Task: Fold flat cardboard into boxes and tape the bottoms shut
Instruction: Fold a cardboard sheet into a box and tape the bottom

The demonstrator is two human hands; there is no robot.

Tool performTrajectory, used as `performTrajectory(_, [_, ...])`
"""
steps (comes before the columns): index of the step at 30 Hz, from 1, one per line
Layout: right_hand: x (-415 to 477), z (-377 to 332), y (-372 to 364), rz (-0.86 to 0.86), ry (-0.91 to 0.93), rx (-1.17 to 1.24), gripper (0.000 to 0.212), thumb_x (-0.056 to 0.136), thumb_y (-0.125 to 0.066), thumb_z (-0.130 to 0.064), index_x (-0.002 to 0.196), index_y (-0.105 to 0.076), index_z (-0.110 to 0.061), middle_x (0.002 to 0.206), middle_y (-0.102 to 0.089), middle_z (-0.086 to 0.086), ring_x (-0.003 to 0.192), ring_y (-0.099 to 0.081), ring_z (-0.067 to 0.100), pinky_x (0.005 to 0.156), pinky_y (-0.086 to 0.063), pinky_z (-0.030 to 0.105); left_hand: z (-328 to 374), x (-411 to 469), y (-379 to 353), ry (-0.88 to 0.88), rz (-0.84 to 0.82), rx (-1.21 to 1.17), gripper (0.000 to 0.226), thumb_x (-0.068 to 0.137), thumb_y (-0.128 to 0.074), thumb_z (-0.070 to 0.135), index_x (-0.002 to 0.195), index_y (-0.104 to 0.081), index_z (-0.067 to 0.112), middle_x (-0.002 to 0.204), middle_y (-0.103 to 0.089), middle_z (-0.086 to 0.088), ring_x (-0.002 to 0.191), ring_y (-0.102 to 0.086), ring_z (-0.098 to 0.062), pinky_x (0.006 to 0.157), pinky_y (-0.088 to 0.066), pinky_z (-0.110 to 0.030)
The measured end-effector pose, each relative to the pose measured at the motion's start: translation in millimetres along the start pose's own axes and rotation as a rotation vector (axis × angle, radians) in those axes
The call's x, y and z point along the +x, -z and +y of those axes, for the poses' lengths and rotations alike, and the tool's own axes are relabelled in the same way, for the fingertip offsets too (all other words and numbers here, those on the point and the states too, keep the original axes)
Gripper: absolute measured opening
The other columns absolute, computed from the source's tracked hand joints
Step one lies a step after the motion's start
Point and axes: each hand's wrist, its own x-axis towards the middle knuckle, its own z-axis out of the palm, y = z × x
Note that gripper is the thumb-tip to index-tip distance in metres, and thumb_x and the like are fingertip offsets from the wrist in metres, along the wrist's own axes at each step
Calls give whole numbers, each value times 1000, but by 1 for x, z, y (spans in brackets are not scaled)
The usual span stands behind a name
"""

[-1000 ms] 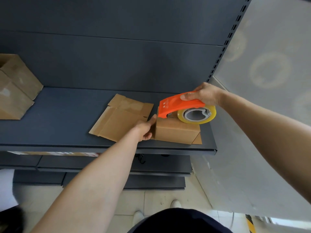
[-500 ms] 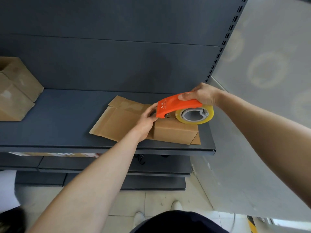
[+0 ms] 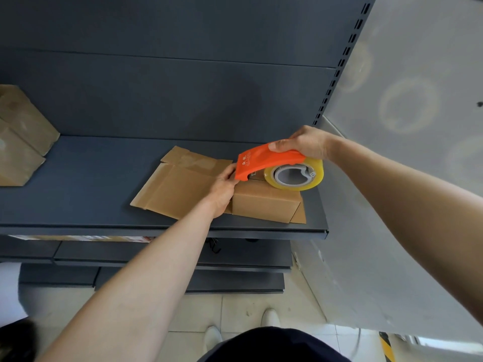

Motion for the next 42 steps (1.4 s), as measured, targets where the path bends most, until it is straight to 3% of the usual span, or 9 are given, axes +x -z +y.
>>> performTrajectory(6, [0,1,6,-37,13,-35,53,78,-60,-64,102,-66,-17,99,-68,0,94,-63,19,91,-47,34,2,2,1,-49,22,104,25,96,-53,20,97,-64,43,115,-65,-1,117,-55,-28,104,-41,-51])
performTrajectory(11, [-3,9,10,-64,6,-20,53,76,-61,-65,99,-67,-18,101,-69,0,95,-64,19,96,-47,37,3,6,-4,-118,19,167,22,97,-54,17,96,-64,37,96,-66,7,100,-58,-20,89,-44,-38])
performTrajectory(15, [-7,19,15,-70,12,15,47,75,-62,-63,91,-68,-19,97,-70,1,94,-65,19,97,-47,38,5,8,-12,-154,23,236,24,99,-47,10,107,-61,28,97,-63,10,99,-55,-13,94,-43,-29])
performTrajectory(25, [-21,36,25,-88,17,90,49,80,-63,-53,104,-68,-11,101,-71,6,94,-67,22,96,-49,38,8,9,-25,-173,-8,344,24,102,-41,13,115,-60,22,114,-61,0,112,-53,-17,101,-41,-31])
performTrajectory(30, [-28,54,43,-48,-25,56,47,75,-68,-51,101,-68,-11,100,-71,8,93,-66,25,96,-48,41,11,8,-22,-215,-13,415,28,103,-36,13,117,-59,22,120,-56,8,101,-51,-5,83,-37,-16])
performTrajectory(33, [-46,80,66,2,-72,48,72,50,-73,-65,92,-70,-8,93,-74,14,81,-69,29,85,-53,40,11,10,-19,-225,-17,479,32,103,-33,13,120,-58,24,124,-51,9,84,-47,3,68,-37,-1])
performTrajectory(36, [-63,105,75,12,-85,79,101,19,-70,-83,86,-72,-7,80,-75,9,73,-70,26,72,-54,34,8,12,-27,-211,-21,511,33,104,-28,16,118,-56,28,132,-47,5,103,-48,-7,80,-36,-11])
performTrajectory(40, [-71,112,72,35,-62,117,69,54,-67,-66,88,-72,-7,88,-74,14,81,-69,30,83,-53,39,6,14,-32,-222,-17,536,34,104,-26,14,115,-55,29,136,-46,1,122,-42,-15,101,-31,-26])
performTrajectory(42, [-76,116,73,39,-72,73,78,48,-67,-75,89,-73,-9,87,-75,11,83,-70,30,85,-53,40,7,14,-31,-229,-16,547,34,104,-26,14,117,-55,26,137,-46,0,121,-41,-13,99,-29,-25])
